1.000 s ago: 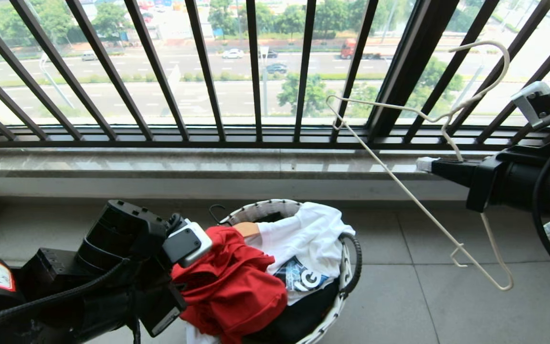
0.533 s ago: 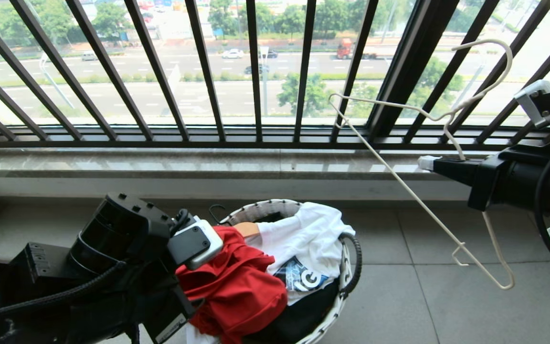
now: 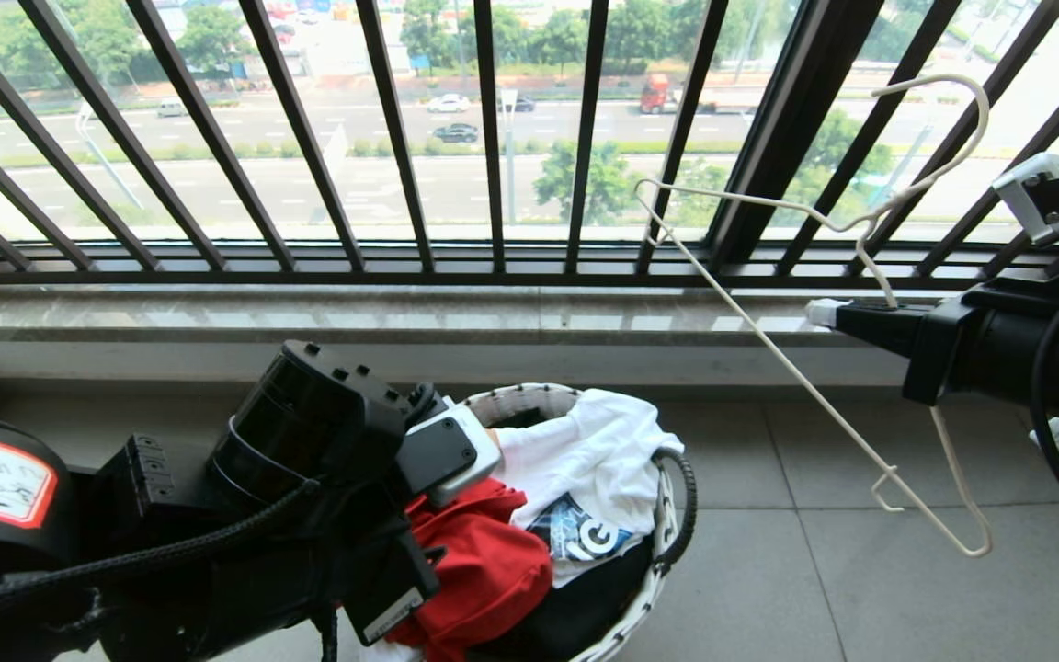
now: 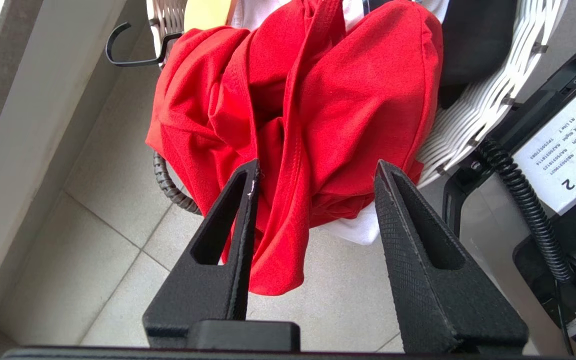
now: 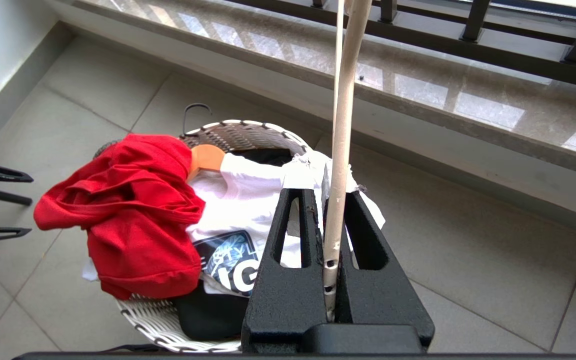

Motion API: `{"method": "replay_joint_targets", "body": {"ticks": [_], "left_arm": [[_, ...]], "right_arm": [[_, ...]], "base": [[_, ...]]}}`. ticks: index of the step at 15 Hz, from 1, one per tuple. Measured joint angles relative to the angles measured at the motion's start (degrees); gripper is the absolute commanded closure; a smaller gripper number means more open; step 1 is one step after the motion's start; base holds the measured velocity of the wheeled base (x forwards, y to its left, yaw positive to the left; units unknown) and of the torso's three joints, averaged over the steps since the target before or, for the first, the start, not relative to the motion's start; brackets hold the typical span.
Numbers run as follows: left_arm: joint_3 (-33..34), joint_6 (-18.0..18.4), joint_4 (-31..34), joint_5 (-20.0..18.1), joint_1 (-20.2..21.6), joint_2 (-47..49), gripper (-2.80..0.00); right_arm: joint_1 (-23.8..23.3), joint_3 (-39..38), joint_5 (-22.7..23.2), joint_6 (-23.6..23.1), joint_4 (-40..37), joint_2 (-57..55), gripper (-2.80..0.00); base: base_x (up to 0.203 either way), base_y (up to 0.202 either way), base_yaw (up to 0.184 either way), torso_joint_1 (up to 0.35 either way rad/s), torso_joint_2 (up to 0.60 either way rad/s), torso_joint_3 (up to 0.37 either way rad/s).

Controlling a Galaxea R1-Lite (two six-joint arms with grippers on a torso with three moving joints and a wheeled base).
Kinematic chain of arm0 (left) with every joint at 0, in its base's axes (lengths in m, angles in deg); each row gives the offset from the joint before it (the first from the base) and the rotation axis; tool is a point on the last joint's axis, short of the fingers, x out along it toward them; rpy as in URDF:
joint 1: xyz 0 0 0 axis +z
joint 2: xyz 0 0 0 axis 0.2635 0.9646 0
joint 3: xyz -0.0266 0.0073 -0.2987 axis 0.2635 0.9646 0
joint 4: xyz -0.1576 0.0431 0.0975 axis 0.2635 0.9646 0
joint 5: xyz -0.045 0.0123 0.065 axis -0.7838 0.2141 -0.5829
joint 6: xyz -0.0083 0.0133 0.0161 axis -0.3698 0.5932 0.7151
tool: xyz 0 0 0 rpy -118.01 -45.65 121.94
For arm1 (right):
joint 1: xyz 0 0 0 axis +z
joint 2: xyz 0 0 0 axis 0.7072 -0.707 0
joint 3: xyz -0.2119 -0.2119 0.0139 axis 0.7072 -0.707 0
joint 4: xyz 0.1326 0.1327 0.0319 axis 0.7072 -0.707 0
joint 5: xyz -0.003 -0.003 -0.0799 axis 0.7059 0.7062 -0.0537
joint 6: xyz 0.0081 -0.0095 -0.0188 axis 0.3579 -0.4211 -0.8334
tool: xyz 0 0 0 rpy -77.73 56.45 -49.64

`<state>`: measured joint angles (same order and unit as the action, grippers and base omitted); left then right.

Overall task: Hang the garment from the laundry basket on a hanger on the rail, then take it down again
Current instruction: Pick up clothes from the basket

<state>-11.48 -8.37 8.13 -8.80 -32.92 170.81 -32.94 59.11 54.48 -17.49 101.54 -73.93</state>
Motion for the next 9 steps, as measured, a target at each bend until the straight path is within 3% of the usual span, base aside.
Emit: {"method": "replay_joint_targets", "body": {"ticks": [2, 7, 9], "left_arm": [[-0.2, 0.8, 1.5, 0.1, 1.3, 1.3, 0.00], [-0.9, 8.3, 5.2, 0.0, 6.7, 2.8, 0.00], [-0.9, 9.1, 6.2, 0.0, 7.7, 3.8, 0.00]], "right_arm": [[0.0, 0.0, 0.0, 0.0, 0.0, 0.0, 0.00], [-0.1, 0.0, 0.0, 0.0, 0.0, 0.0, 0.00], [-0.1, 0.0, 0.0, 0.0, 0.0, 0.0, 0.00]], "base": [[0.000, 0.000, 0.000, 0.000, 0.00, 0.000], [0.000, 0.000, 0.000, 0.000, 0.00, 0.000], [0.000, 0.000, 0.000, 0.000, 0.00, 0.000]]}}
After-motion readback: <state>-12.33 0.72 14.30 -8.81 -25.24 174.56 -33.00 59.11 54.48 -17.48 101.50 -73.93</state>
